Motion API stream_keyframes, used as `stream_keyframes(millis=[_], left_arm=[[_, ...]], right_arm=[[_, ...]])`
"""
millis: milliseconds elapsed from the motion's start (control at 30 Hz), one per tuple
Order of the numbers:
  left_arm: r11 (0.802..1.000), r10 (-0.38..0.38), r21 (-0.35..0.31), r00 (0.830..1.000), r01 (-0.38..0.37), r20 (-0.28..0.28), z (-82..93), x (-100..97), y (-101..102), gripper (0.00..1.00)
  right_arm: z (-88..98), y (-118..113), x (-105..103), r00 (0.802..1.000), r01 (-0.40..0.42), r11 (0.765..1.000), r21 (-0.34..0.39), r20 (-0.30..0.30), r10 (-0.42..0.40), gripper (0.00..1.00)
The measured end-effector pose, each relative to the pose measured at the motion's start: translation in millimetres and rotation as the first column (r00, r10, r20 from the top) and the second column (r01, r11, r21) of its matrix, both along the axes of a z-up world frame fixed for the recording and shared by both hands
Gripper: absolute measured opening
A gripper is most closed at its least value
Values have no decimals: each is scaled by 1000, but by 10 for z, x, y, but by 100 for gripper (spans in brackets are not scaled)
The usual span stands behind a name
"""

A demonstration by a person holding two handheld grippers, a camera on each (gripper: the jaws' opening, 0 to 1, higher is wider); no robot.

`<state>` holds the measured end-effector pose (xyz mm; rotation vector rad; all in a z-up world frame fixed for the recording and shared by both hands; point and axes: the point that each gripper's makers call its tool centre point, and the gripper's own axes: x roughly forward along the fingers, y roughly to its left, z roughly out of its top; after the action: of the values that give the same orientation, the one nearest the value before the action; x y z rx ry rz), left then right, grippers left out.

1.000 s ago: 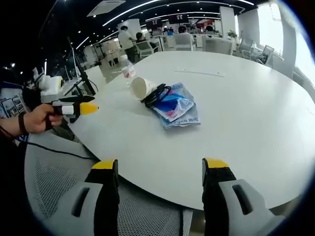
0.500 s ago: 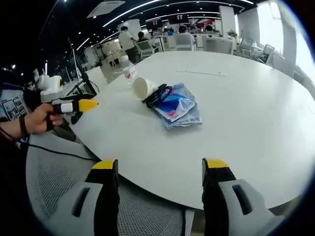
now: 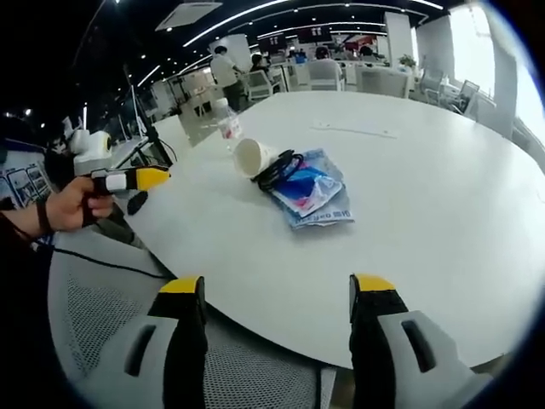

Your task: Arrange the tabletop items into an orderly group along one side of the table until the central work area is clear of visible clutter.

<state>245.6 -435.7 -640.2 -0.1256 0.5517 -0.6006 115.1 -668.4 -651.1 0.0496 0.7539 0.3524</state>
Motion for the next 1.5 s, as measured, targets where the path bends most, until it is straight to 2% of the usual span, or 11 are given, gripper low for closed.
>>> stream_keyframes(millis=[167, 267, 433, 533, 667, 867, 933, 1033, 1167, 1267, 1500], left_arm=[[1000, 8, 11, 1000, -8, 12, 19, 9, 9, 81], [999, -13, 37, 1000, 12, 5, -33, -30, -14, 81], [996, -46, 71, 999, 44, 18, -34, -59, -71, 81], [993, -71, 90, 997, 69, 15, -59, -76, -116, 81], [992, -80, 97, 997, 80, 4, -82, -69, -139, 81], [997, -54, 52, 998, 55, -16, -88, 21, -139, 79], [997, -51, 61, 998, 53, -25, -141, 60, -139, 79], [996, -61, 62, 998, 63, -30, -150, 83, -197, 79], [995, -75, 66, 997, 76, -27, -145, 174, -305, 79], [993, -84, 75, 996, 87, -33, -155, 285, -373, 79], [992, -83, 88, 996, 86, -42, -157, 700, -539, 76]], right_arm=[[-68, 46, -15, 999, -44, 999, -6, -27, 44, 65], [-69, 63, -36, 998, -50, 999, -5, -31, 50, 65], [-76, 64, -51, 998, -63, 997, -44, -30, 62, 63], [-71, 129, -89, 993, -116, 992, -54, -35, 115, 64], [-66, 195, -153, 983, -183, 977, -112, -30, 181, 65], [-65, 179, -188, 983, -186, 972, -141, -21, 185, 63], [-9, 175, -155, 985, -170, 976, -136, 19, 174, 62], [16, 166, -153, 985, -162, 978, -129, 37, 168, 62], [43, 182, -145, 984, -160, 981, -113, 56, 167, 64], [-6, 201, -163, 984, -166, 980, -112, 39, 171, 63], [8, 158, -129, 986, -142, 978, -155, 60, 153, 63]])
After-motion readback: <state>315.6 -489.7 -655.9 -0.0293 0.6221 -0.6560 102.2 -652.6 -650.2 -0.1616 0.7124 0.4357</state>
